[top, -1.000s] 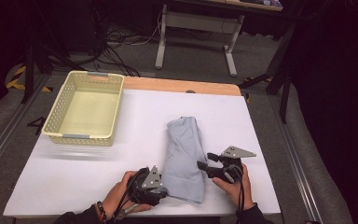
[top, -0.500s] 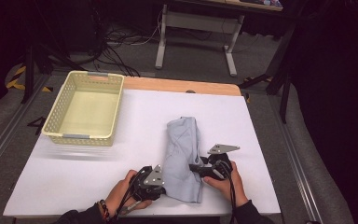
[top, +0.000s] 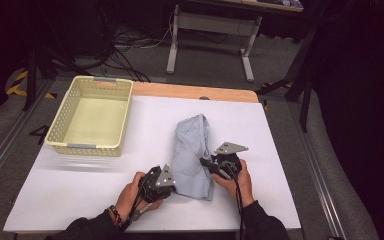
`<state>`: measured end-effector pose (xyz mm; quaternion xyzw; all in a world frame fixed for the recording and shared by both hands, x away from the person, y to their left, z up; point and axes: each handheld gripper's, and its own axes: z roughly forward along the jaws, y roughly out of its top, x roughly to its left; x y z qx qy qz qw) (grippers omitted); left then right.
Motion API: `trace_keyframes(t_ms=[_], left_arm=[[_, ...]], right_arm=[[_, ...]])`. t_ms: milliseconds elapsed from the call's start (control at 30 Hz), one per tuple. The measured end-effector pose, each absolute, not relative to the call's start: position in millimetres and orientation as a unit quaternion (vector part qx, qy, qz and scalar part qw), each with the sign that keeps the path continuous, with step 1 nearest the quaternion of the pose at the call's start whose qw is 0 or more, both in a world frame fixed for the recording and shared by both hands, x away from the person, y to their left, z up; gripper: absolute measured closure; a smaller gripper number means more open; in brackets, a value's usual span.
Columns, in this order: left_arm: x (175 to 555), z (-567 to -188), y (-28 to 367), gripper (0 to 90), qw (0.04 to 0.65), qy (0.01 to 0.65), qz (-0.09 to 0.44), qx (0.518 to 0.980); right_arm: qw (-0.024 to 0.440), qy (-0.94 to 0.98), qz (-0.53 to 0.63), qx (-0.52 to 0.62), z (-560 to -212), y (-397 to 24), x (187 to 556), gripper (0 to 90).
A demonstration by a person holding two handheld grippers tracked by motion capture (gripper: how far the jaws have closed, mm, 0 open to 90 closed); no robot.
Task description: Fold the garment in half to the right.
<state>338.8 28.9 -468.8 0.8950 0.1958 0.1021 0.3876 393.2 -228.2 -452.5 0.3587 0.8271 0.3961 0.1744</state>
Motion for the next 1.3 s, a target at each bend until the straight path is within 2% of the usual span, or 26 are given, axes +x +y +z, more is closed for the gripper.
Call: trace_keyframes(t_ms=[33, 67, 100, 167, 200, 367, 567, 600, 633, 667, 733, 867, 900, 933, 1033, 1100, 1133, 1200, 1300], left_arm=[[338.4, -468.4, 31.0, 80.7, 0.387, 0.199, 0.104, 0.894], [338.4, -468.4, 31.0, 80.5, 0.387, 0.199, 0.104, 0.894], [334.6, -467.9, 31.8, 80.3, 0.385, 0.198, 0.110, 0.895], [331.7, -468.0, 31.8, 79.8, 0.385, 0.198, 0.110, 0.895], [327.1, -468.1, 32.4, 79.0, 0.383, 0.192, 0.107, 0.897], [317.2, -461.5, 37.8, 74.8, 0.380, 0.176, 0.114, 0.901], [307.6, -443.0, 55.1, 66.9, 0.407, 0.176, 0.087, 0.892], [304.1, -439.6, 57.6, 66.9, 0.409, 0.171, 0.089, 0.892], [300.8, -436.3, 60.0, 67.3, 0.411, 0.166, 0.086, 0.892], [296.2, -430.5, 63.9, 72.3, 0.420, 0.156, 0.083, 0.890], [293.5, -426.0, 65.7, 74.9, 0.426, 0.151, 0.082, 0.888], [299.9, -419.0, 54.8, 74.9, 0.445, 0.138, 0.102, 0.879], [299.9, -419.0, 54.8, 75.0, 0.445, 0.138, 0.102, 0.879], [308.6, -423.1, 45.1, 75.2, 0.438, 0.136, 0.108, 0.882], [318.5, -429.7, 35.1, 76.8, 0.437, 0.132, 0.126, 0.881], [326.4, -435.1, 30.7, 78.4, 0.435, 0.135, 0.122, 0.882], [330.3, -438.1, 28.8, 78.4, 0.432, 0.135, 0.117, 0.884], [335.2, -445.7, 24.7, 80.2, 0.419, 0.131, 0.109, 0.892], [336.9, -456.4, 22.4, 81.2, 0.402, 0.128, 0.091, 0.902]], right_arm=[[0.181, 0.825, 0.398, 0.357, -454.1, -224.9, 399.4, 65.8], [0.181, 0.825, 0.398, 0.357, -454.1, -224.9, 399.4, 65.8], [0.197, 0.823, 0.392, 0.361, -455.3, -223.1, 400.4, 53.0], [0.201, 0.823, 0.389, 0.362, -454.9, -223.4, 400.0, 49.8], [0.206, 0.816, 0.396, 0.367, -452.5, -227.3, 398.4, 42.1], [0.233, 0.805, 0.413, 0.357, -441.9, -237.6, 390.7, 41.0], [0.263, 0.773, 0.474, 0.330, -414.9, -255.4, 371.5, 75.3], [0.263, 0.773, 0.474, 0.330, -414.9, -255.4, 371.5, 75.3], [0.264, 0.773, 0.476, 0.326, -412.7, -255.4, 369.9, 81.2], [0.262, 0.780, 0.471, 0.318, -410.5, -252.4, 369.3, 86.3], [0.261, 0.783, 0.469, 0.315, -410.0, -250.8, 369.5, 86.4], [0.268, 0.780, 0.468, 0.317, -403.5, -241.0, 386.3, 70.3], [0.268, 0.780, 0.468, 0.317, -403.5, -241.0, 386.3, 70.3], [0.261, 0.778, 0.467, 0.328, -400.8, -233.4, 406.5, 65.3], [0.255, 0.787, 0.457, 0.327, -398.6, -222.9, 422.9, 63.3], [0.253, 0.807, 0.421, 0.328, -399.4, -204.2, 449.8, 62.4], [0.253, 0.807, 0.421, 0.328, -399.4, -204.2, 449.8, 62.4], [0.238, 0.815, 0.393, 0.353, -411.0, -195.1, 478.6, 53.7], [0.221, 0.825, 0.366, 0.368, -425.3, -191.6, 495.2, 52.2]])
